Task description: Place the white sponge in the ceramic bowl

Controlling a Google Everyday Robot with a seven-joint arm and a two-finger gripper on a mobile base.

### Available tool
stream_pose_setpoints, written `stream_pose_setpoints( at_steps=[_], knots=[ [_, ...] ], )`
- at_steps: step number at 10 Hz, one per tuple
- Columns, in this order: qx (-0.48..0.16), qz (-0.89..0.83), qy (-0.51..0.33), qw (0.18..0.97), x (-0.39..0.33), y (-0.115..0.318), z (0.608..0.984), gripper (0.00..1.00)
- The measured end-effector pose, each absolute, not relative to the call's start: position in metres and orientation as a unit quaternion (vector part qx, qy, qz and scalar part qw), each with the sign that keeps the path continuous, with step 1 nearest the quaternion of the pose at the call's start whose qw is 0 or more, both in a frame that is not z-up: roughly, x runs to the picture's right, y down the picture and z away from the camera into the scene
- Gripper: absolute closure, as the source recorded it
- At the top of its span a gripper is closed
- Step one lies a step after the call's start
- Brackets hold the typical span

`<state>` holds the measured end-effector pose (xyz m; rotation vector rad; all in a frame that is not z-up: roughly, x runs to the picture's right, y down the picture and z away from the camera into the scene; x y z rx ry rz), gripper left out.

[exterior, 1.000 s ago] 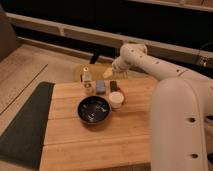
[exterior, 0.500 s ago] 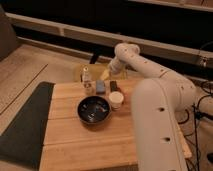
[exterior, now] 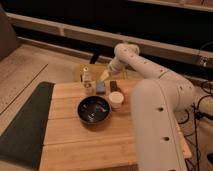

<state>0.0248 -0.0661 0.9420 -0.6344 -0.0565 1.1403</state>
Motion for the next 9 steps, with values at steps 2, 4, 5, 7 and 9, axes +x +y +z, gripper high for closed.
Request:
stream_pose_setpoints(
  at_steps=[2,4,5,7,9],
  knots=[
    [-0.305,0.519,-0.019,0.798,0.009,-0.055,0.949,0.35],
    [-0.317,0.503,0.001,0.804,-0.003,-0.04,0.963,0.35],
    [-0.321,0.498,0.01,0.805,-0.006,-0.035,0.969,0.35],
    [-0.325,0.489,0.03,0.809,-0.012,-0.027,0.983,0.35],
    [-0.324,0.478,0.049,0.815,-0.02,-0.025,0.999,0.35]
  ],
)
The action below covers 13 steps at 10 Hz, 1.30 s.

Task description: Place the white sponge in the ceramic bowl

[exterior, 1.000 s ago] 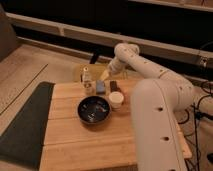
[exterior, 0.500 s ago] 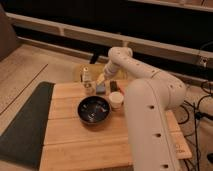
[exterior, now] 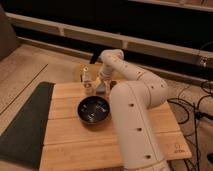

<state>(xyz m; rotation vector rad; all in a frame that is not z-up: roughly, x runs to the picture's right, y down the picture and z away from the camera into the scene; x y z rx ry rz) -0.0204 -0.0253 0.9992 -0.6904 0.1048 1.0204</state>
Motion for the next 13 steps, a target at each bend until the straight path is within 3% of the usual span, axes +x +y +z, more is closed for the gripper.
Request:
stream_pose_setpoints(
  at_steps=[5,11,13],
  knots=[
    [-0.337,0.473,0.071,0.811,-0.032,-0.012,1.021,0.37],
    [-0.335,0.467,0.068,0.815,-0.03,-0.018,1.028,0.96],
    [-0.329,0.47,0.064,0.817,-0.024,-0.029,1.022,1.0]
  ],
)
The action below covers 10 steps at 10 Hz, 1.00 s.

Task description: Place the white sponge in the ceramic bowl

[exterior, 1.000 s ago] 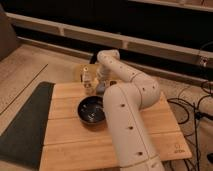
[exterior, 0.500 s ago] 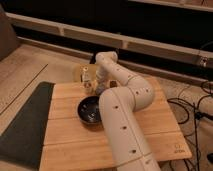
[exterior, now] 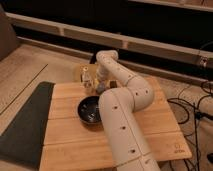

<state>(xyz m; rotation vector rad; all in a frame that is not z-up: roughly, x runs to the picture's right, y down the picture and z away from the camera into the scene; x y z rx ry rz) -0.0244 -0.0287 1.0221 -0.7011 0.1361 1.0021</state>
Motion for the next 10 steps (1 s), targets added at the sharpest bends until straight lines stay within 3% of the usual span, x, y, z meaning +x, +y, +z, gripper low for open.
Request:
stream_pose_setpoints(
  at_steps=[3,6,10],
  knots=[
    [-0.273,0.49,0.042,0.827,0.002,-0.083,0.995,1.0],
    [-0.215,0.488,0.001,0.846,0.014,-0.132,0.941,1.0],
    [-0.255,0.412,-0.035,0.874,-0.032,-0.076,0.87,1.0]
  ],
)
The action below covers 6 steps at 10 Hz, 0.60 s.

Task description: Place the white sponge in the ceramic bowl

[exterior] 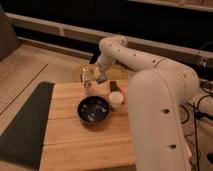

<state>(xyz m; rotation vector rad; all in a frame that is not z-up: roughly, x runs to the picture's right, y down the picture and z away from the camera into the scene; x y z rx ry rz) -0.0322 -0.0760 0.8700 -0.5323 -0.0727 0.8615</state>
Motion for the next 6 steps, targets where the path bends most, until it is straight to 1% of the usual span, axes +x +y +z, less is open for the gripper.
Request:
stream_pose_setpoints(
  at_steps=[1,2,4,6],
  knots=[
    [-0.272,0.387,-0.038,0.88,-0.043,-0.05,0.851,1.0],
    [-0.283,0.371,-0.038,0.884,-0.048,-0.033,0.841,1.0],
    [-0.303,0.349,-0.036,0.886,-0.058,-0.006,0.827,1.0],
    [-0.328,0.336,-0.024,0.882,-0.059,0.02,0.824,1.0]
  ],
)
